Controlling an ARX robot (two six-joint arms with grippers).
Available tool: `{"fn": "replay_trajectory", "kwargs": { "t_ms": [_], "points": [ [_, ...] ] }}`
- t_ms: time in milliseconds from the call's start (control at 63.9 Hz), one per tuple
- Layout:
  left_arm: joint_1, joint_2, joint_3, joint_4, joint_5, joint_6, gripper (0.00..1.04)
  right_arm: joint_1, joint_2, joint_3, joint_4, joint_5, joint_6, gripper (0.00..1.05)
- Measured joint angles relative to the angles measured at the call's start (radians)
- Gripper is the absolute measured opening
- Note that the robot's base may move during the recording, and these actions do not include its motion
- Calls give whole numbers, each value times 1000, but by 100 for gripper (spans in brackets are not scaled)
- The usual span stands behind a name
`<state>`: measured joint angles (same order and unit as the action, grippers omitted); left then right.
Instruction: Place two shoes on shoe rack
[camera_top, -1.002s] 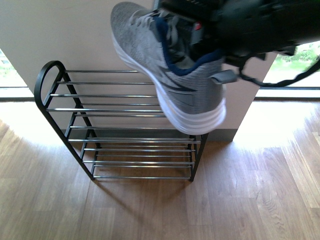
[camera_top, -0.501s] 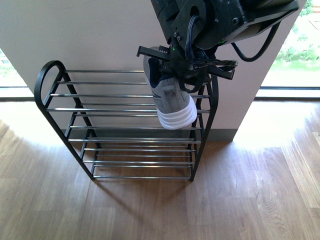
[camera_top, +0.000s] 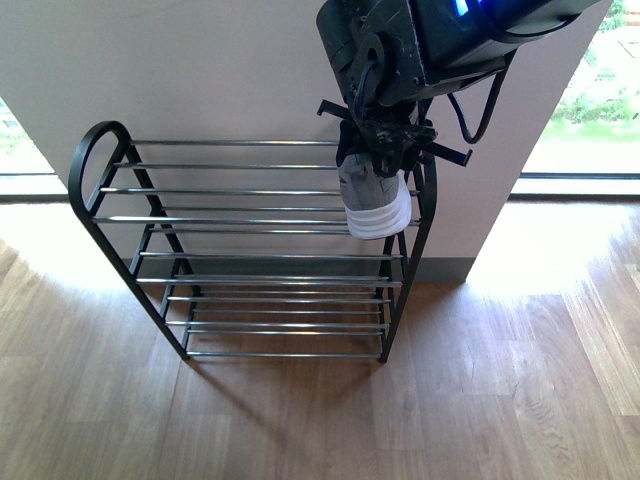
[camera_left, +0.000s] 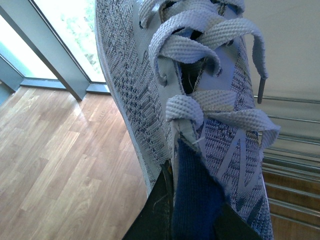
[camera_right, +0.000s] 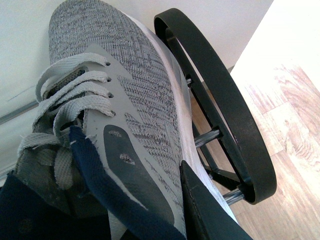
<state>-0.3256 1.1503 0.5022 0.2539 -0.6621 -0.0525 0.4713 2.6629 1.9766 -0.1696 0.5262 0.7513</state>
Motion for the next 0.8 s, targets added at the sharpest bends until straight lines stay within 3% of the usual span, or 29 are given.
{"fn": "replay_trajectory", "kwargs": {
  "t_ms": [250,470,658,798],
  "points": [
    [0,0,0,0,0,0,2,0,-67,-87,177,-71,-92,44],
    [0,0,0,0,0,0,2,14,-562,-640,497,-333,-186,96],
    [0,0,0,0,0,0,2,-61,-1210,-1221,518,-608,-331,96],
    [0,0,0,0,0,0,2,-105,-1468,-1388,477,-712,-394,96]
  ]
}}
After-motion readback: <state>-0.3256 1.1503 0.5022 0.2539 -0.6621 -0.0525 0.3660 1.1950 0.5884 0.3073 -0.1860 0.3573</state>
